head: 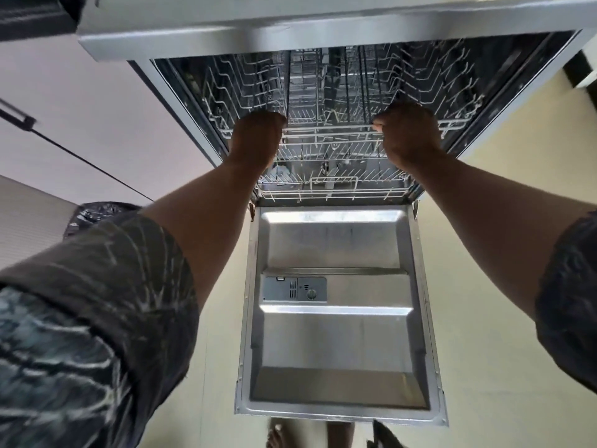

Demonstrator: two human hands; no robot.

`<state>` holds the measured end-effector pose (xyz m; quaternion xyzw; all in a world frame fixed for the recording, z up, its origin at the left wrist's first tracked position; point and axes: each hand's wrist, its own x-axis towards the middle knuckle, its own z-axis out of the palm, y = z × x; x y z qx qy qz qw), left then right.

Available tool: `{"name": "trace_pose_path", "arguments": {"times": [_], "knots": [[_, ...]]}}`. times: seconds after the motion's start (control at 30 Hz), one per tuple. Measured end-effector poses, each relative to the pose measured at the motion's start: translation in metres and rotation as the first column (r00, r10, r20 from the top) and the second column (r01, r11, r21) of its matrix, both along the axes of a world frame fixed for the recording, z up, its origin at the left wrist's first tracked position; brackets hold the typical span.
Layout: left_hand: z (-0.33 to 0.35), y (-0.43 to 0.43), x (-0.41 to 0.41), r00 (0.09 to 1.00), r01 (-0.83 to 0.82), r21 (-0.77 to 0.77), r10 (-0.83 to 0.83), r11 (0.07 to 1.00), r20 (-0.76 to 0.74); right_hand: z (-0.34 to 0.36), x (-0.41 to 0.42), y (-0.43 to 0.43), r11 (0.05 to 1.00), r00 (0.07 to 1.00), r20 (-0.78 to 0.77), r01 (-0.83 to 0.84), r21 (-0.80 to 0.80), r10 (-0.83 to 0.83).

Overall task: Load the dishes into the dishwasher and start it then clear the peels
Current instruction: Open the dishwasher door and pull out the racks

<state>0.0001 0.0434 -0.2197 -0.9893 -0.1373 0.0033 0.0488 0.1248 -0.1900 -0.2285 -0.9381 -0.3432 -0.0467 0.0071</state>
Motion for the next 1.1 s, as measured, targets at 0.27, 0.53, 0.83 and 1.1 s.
{"name": "trace_pose_path", "arguments": {"times": [0.27,0.53,0.83,1.1], "knots": [[0.008,-0.025,-0.058,0.993,0.028,-0.082,-0.019,0.996,0.112,0.004,-0.052,-0.033,1.000,1.000,0.024,-0.018,0.026,0.018],[0.011,-0.055,-0.128,0.997,-0.072,-0.268,0.078,0.961,0.009,0.005,-0.129,-0.074,0.999,1.000,-0.021,0.003,0.043,-0.002],[0.001,-0.083,-0.181,0.996,-0.085,-0.258,0.074,0.962,-0.050,-0.002,-0.180,-0.107,0.997,0.998,-0.065,0.029,0.068,-0.024],[-0.006,-0.100,-0.209,0.997,-0.072,-0.304,0.072,0.950,-0.013,-0.007,-0.205,-0.124,0.994,0.992,-0.120,0.049,0.098,-0.037]]}}
